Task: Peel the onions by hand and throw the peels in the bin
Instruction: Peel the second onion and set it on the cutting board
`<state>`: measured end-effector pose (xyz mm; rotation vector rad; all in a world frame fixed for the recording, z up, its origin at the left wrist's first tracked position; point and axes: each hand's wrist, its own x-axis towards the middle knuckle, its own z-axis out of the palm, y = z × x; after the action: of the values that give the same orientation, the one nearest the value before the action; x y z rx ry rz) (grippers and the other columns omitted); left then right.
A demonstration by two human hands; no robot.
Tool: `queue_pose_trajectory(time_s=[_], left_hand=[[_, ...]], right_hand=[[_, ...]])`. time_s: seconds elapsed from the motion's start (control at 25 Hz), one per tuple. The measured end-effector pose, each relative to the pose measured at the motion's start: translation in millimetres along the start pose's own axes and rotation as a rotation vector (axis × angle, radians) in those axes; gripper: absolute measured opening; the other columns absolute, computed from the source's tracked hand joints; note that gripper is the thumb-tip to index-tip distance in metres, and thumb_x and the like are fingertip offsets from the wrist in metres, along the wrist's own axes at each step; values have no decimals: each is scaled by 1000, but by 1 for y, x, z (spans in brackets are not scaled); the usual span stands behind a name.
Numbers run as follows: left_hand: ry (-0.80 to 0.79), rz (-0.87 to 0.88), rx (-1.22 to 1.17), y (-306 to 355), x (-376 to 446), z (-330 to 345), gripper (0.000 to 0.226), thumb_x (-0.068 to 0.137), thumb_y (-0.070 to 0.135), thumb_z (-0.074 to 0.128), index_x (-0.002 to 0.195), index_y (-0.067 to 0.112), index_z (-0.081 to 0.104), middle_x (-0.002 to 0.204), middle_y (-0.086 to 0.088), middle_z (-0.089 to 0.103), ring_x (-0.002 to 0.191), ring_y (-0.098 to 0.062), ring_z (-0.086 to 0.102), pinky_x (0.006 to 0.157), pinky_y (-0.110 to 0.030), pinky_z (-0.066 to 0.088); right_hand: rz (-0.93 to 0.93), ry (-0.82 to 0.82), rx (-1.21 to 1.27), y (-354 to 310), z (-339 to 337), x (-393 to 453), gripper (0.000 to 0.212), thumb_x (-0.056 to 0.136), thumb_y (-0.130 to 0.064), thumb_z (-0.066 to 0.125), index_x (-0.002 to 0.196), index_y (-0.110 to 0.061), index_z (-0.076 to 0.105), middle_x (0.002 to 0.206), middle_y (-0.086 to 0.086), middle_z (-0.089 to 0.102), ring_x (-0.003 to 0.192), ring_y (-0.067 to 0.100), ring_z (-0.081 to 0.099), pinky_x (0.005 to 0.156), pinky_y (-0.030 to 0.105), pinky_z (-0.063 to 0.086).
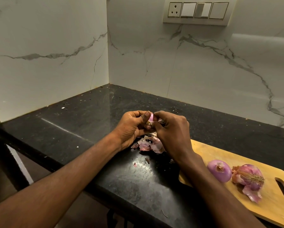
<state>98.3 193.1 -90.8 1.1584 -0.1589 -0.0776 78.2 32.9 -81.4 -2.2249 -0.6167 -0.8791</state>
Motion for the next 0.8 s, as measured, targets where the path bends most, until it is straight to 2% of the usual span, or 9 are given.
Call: queue_pose_trajectory(time_s=[0.08,0.24,0.32,0.4,0.52,0.6,0.64,0.72,0.8], left_hand=[[-7,-7,-3,1,-2,0,54,87,18,67,128,-16,57,89,-20,68,66,-16,65,78,-49,65],[14,-43,-85,3,0,-1,48,101,20,54,131,-17,53,116,-36,66,92,-34,72,86,-56,61],[0,-96,-169,3,2,-3,43,108,21,47,131,-15,54,127,-39,61,102,-39,69,92,-60,56],[-10,-133,-225,4,2,-5,39,110,21,44,127,-11,58,124,-35,63,103,-38,69,94,-60,55],[-27,-156,-303,4,2,-5,41,110,22,41,127,-10,60,119,-29,65,89,-27,69,83,-43,65],[-54,-153,-309,5,2,-4,42,110,24,43,123,-11,62,115,-26,67,81,-21,67,68,-28,61],[-80,-155,-299,5,2,-3,43,110,27,44,121,-10,63,113,-23,69,82,-20,68,69,-26,59],[-141,-154,-269,7,-1,0,44,110,30,43,121,-8,63,112,-20,72,93,-23,72,88,-32,57],[-171,-134,-243,6,-2,-1,43,111,30,41,118,-7,63,111,-19,73,100,-24,72,100,-35,55]], right_hand=[[-15,-7,-1,1,1,0,18,89,-5,76,106,-11,78,94,2,78,82,13,71,76,36,63],[5,39,49,8,1,2,22,87,-1,76,106,-14,77,95,-1,78,83,12,72,74,40,62],[79,81,107,12,1,2,21,89,-2,75,104,-15,77,94,-6,77,84,8,72,74,38,62],[146,102,178,13,1,3,20,91,-1,73,104,-16,76,94,-9,75,87,3,72,76,33,63],[140,15,221,11,1,3,30,89,-5,76,115,-18,75,108,-10,74,95,4,70,82,30,61],[83,-33,190,9,4,2,39,85,-9,81,122,-20,72,113,-10,72,95,6,68,81,31,60],[63,-37,175,9,5,2,41,84,-10,83,122,-19,71,113,-10,72,94,6,67,80,32,60],[33,-28,135,8,7,2,42,82,-14,85,121,-19,71,112,-9,71,91,6,66,77,31,59],[-1,-1,92,5,9,1,39,82,-16,85,119,-17,73,110,-8,71,90,7,66,77,33,59]])
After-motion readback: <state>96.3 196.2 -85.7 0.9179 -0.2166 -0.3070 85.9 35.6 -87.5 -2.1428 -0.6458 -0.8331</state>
